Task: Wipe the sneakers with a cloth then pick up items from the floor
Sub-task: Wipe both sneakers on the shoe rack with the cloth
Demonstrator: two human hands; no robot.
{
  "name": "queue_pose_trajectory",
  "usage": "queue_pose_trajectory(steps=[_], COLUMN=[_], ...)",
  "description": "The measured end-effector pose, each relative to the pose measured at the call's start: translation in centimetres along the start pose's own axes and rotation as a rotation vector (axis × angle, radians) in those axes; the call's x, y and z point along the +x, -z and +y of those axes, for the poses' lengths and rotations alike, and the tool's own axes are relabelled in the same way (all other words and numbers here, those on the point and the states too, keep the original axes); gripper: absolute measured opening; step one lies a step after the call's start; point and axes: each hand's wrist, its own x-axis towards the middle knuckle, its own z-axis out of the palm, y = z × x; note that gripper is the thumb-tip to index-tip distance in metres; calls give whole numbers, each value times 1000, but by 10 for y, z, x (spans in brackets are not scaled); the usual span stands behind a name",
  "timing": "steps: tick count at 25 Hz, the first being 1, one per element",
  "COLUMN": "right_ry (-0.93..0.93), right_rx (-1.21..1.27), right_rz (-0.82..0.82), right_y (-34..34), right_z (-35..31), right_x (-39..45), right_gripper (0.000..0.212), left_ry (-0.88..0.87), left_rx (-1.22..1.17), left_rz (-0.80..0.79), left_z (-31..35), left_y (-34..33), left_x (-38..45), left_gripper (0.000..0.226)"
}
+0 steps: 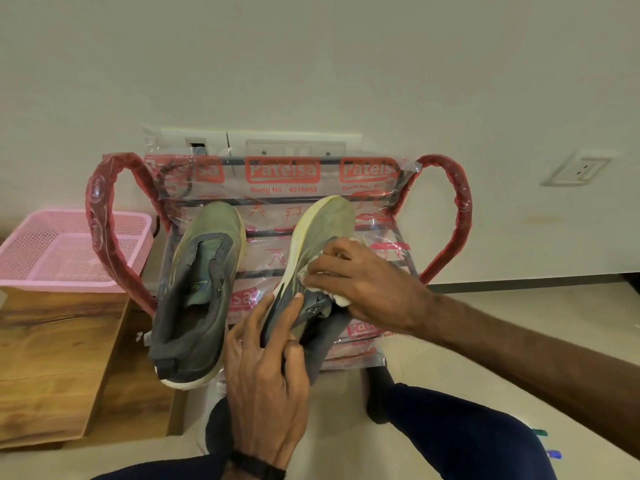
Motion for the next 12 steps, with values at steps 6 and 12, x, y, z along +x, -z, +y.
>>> queue_pose_trajectory(steps=[6,12], right_ry=[-427,-689], right_rx=[-38,250], right_rz=[97,212], right_y=[0,-38], right_z=[79,42], right_x=[9,36], right_gripper=[39,39], left_ry=[-1,168], left_rx=[-69,-248], left_rz=[19,26], left_z=[3,-4], left_y=[-1,3], left_x=[2,6], left_gripper=[49,47])
